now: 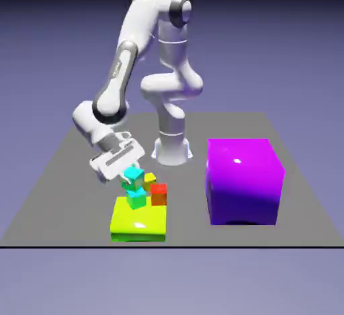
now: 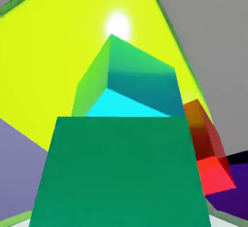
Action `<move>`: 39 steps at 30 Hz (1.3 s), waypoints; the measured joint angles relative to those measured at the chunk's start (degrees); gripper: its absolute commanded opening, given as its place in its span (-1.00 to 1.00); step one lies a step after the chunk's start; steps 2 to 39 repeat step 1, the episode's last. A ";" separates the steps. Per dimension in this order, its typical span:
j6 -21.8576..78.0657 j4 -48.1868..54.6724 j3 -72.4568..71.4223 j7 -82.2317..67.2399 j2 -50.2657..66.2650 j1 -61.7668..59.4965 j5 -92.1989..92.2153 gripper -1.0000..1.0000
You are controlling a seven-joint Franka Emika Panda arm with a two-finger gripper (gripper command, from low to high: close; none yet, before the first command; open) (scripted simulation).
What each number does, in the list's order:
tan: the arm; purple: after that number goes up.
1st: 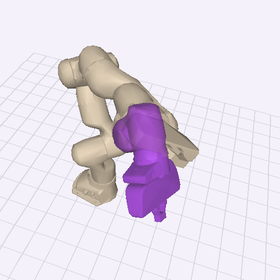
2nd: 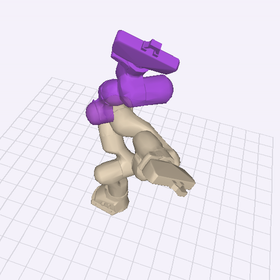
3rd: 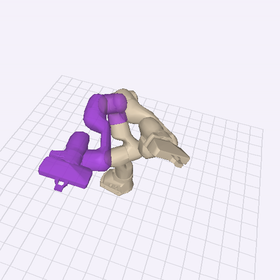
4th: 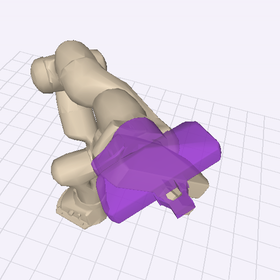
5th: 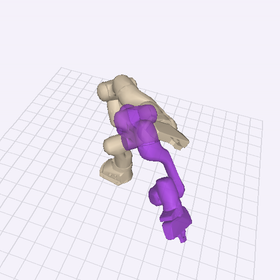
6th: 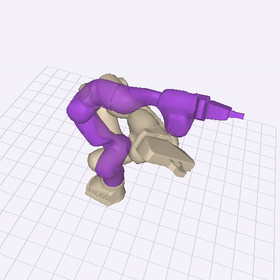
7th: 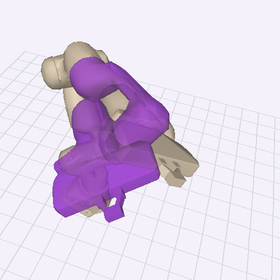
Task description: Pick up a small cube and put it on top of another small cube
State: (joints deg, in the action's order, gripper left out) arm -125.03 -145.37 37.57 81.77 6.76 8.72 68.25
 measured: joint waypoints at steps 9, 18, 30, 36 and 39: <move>0.00 0.00 0.00 0.00 0.00 0.00 0.00 1.00; 0.00 0.00 0.00 0.00 0.00 0.00 0.00 1.00; 0.00 0.00 0.00 0.00 0.00 0.00 0.00 1.00; 0.00 0.00 0.00 0.00 0.00 0.00 0.00 1.00; 0.00 0.00 0.00 0.00 0.00 0.00 0.00 1.00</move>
